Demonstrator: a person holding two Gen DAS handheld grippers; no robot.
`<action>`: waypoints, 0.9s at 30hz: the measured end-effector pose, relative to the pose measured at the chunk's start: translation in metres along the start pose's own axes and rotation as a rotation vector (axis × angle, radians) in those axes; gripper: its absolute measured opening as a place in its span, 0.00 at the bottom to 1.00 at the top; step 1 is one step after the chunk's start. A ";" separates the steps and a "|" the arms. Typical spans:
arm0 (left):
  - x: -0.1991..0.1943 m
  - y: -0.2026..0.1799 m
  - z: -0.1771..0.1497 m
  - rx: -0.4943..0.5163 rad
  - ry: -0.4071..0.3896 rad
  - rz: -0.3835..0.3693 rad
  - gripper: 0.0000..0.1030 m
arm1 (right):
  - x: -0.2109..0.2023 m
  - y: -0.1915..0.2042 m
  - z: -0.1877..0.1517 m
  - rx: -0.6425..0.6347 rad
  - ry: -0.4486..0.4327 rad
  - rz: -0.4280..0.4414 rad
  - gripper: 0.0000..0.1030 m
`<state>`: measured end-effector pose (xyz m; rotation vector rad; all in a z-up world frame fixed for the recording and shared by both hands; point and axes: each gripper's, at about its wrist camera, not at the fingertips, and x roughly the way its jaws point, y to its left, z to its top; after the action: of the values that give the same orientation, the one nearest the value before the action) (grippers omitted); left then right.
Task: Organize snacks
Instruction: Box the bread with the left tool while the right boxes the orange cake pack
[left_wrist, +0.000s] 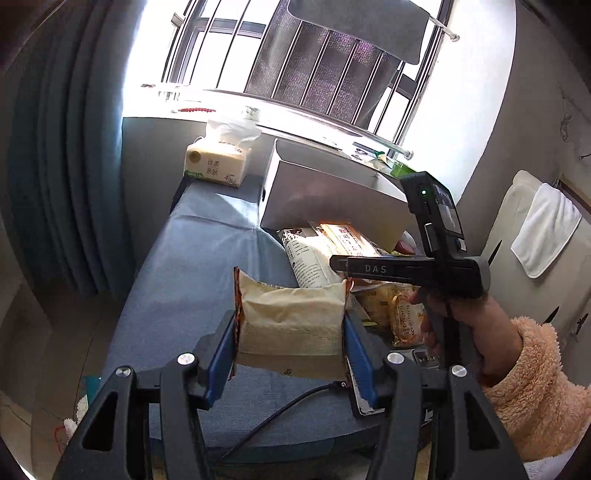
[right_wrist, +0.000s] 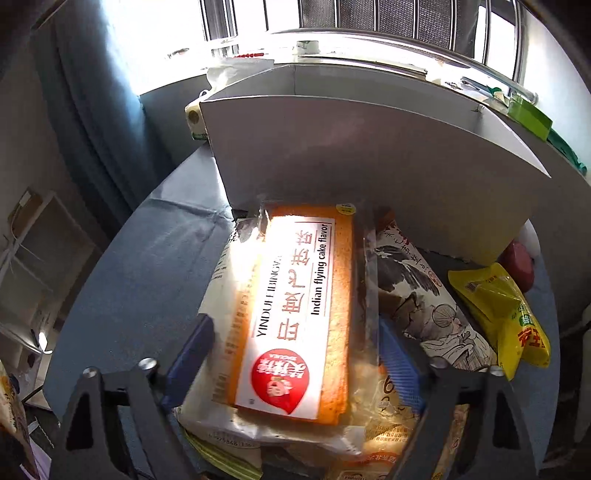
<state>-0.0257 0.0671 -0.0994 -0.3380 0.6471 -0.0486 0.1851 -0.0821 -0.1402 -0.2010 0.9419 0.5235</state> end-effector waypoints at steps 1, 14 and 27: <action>0.001 0.000 0.000 -0.003 0.000 -0.004 0.58 | -0.003 0.000 -0.002 -0.007 0.001 0.004 0.62; 0.021 -0.029 0.065 0.078 -0.055 -0.087 0.58 | -0.103 -0.062 -0.004 0.090 -0.206 0.096 0.59; 0.171 -0.100 0.241 0.224 -0.023 -0.055 0.58 | -0.071 -0.150 0.121 0.233 -0.244 0.156 0.59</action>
<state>0.2613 0.0183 0.0129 -0.1398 0.6031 -0.1681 0.3144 -0.1880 -0.0211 0.1453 0.7755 0.5633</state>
